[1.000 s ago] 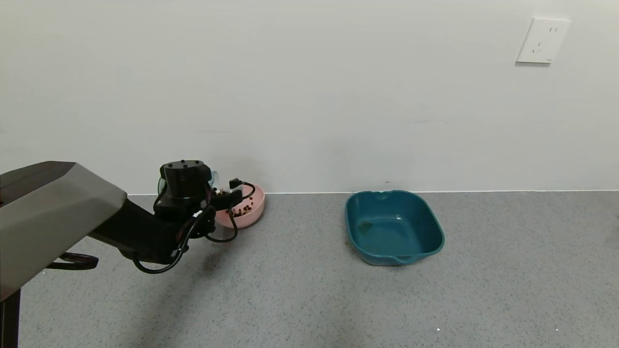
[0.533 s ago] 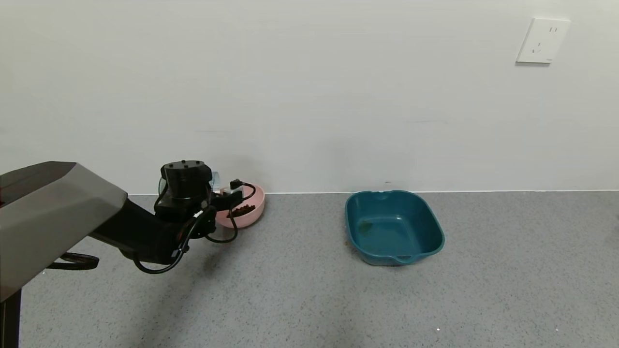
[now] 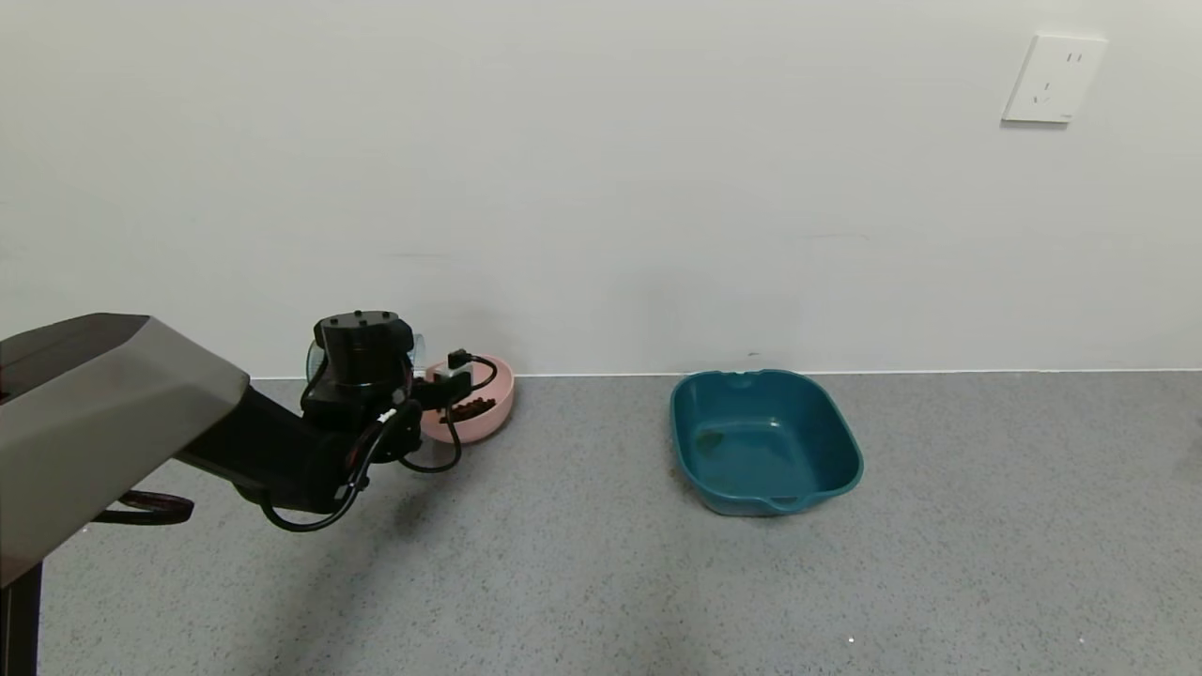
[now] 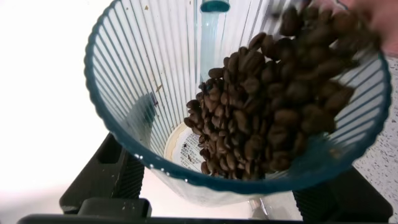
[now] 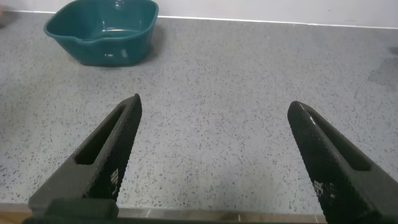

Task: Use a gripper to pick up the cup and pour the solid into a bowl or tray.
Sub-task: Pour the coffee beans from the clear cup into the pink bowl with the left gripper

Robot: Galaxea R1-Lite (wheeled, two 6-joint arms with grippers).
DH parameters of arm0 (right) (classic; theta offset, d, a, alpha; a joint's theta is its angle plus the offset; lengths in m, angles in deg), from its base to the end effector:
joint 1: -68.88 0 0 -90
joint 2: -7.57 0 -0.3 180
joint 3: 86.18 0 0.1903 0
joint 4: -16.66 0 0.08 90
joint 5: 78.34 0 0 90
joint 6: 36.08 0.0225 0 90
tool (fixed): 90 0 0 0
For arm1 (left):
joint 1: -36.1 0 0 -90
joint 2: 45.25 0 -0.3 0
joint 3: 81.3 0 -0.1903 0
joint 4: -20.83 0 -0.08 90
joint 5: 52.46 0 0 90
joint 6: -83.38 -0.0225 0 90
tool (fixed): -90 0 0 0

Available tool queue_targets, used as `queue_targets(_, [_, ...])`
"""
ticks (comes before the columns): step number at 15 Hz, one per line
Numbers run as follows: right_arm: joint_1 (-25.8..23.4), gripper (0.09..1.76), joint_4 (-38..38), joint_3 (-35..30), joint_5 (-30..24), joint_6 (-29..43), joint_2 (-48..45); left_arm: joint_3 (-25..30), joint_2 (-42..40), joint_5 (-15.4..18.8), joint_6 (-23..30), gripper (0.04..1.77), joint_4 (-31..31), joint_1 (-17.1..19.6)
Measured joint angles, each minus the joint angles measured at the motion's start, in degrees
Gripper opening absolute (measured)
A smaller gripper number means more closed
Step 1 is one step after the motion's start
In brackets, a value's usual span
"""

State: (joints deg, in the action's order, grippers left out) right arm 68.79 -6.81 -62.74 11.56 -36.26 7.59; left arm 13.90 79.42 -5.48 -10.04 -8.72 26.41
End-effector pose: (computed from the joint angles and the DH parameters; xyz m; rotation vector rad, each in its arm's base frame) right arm -0.0229 0.0001 0.0757 -0.0031 0.0009 0.0002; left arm 0.4083 -0.0541 0.1075 1.6564 0.6038 0.3148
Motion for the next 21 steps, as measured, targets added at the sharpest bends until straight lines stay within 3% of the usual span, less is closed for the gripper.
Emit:
queue_targets(15, [0.0, 1.71, 0.0, 0.0, 0.05, 0.02, 0.0, 0.16, -0.37, 0.13, 1.02, 1.31, -3.47, 0.38])
queue_targets(21, [0.0, 1.71, 0.02, 0.0, 0.02, 0.02, 0.0, 3.17, -1.44, 0.06, 7.17, 1.31, -6.34, -0.06])
